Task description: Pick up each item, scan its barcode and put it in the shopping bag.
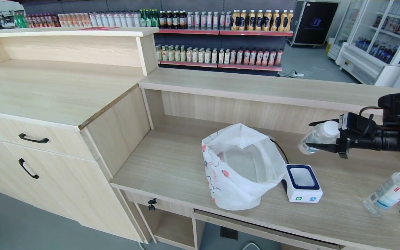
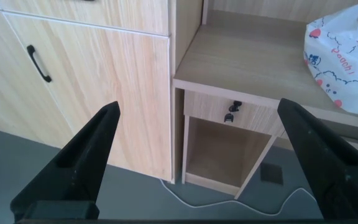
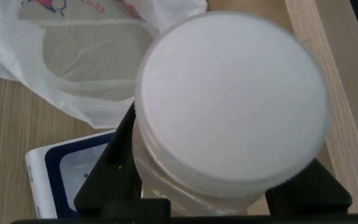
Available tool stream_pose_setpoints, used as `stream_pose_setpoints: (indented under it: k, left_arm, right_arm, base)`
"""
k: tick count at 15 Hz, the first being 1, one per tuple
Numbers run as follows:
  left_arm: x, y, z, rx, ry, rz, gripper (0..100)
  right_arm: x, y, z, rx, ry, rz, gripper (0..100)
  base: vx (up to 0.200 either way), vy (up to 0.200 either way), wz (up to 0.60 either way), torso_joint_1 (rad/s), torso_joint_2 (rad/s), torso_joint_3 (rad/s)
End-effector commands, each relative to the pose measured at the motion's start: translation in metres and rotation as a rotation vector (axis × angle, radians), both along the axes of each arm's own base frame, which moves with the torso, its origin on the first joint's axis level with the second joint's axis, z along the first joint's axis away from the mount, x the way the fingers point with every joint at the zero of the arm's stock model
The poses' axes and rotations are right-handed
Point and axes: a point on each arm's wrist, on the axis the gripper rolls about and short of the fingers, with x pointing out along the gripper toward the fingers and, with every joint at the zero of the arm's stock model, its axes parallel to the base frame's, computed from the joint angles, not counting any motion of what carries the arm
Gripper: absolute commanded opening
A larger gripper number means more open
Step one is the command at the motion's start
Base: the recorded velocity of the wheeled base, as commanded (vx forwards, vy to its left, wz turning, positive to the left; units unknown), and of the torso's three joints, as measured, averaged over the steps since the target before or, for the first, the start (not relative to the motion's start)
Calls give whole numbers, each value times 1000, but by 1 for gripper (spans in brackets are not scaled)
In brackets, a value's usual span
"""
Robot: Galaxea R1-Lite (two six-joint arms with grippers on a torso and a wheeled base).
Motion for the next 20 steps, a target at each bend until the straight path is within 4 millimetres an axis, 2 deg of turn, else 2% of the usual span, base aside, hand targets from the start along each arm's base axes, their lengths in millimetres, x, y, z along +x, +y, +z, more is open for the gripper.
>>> stream_pose_setpoints:
  k: [1,7,12,20]
  left_arm:
    - [0,0,0,0,-1,1,100]
    - [0,0,0,0,-1,1,100]
    - [0,0,0,0,-1,1,100]
    - [0,0,0,0,-1,1,100]
  right_arm:
    - [8,1,-10,-7,-2,36,0]
    - [14,3,-20,-54,-56,101,0]
    - [19,15,-29,-48,-78,193,0]
    - [14,5,-32,-125,-117,216,0]
  base:
    - [0,0,0,0,0,0]
    - [0,0,0,0,0,0]
    - [0,0,0,0,0,0]
    - [0,0,0,0,0,0]
